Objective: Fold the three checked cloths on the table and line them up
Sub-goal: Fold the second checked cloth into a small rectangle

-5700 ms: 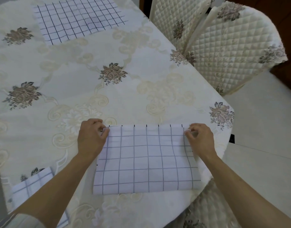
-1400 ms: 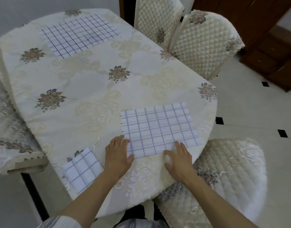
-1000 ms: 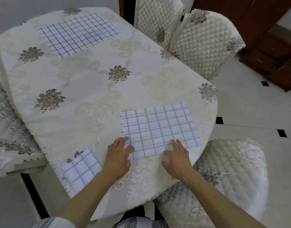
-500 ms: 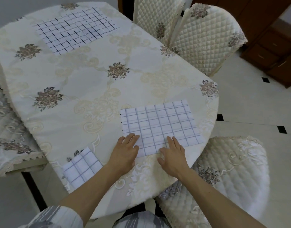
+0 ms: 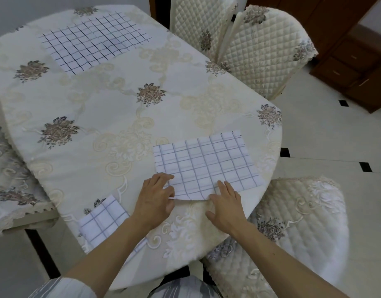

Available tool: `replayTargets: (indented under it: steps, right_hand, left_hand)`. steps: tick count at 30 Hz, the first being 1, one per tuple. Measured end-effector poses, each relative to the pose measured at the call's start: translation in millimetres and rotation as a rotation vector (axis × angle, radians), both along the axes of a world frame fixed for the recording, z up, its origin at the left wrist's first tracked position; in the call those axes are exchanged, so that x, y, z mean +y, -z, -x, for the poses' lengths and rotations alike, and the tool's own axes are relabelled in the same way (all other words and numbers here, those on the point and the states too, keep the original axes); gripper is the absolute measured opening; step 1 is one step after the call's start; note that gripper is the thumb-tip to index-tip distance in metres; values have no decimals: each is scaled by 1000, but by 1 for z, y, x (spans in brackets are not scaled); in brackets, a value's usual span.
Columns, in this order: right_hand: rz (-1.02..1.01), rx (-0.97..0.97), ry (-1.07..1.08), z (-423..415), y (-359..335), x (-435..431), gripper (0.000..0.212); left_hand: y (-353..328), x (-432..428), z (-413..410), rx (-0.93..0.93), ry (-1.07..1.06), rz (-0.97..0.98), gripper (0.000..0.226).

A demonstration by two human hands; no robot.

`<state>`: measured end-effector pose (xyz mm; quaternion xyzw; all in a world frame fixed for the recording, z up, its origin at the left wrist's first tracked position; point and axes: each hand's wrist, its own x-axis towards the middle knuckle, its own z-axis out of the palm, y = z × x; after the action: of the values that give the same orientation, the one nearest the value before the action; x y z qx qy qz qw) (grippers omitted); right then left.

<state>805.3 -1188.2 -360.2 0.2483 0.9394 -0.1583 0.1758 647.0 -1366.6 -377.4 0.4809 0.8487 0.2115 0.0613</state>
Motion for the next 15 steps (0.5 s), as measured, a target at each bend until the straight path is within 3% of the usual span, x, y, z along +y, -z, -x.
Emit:
replayTargets:
  steps: [4,6,10,15]
  right_hand:
    - [19,123,2,3,-2,0,51]
    - [28,260,9,7,-2,-1,46]
    - [101,434,80,15,-10,-2,29]
    - [126,497,165,13,-15,4,5]
  left_hand:
    - [-17,6,-5,-47,-6,-80,7]
    - [-24,12,-10,-90,-42,-125,11]
    - [-36,23,-18,-140,-44,-198,14]
    - [-46,30,-21,-172,-10,-250,9]
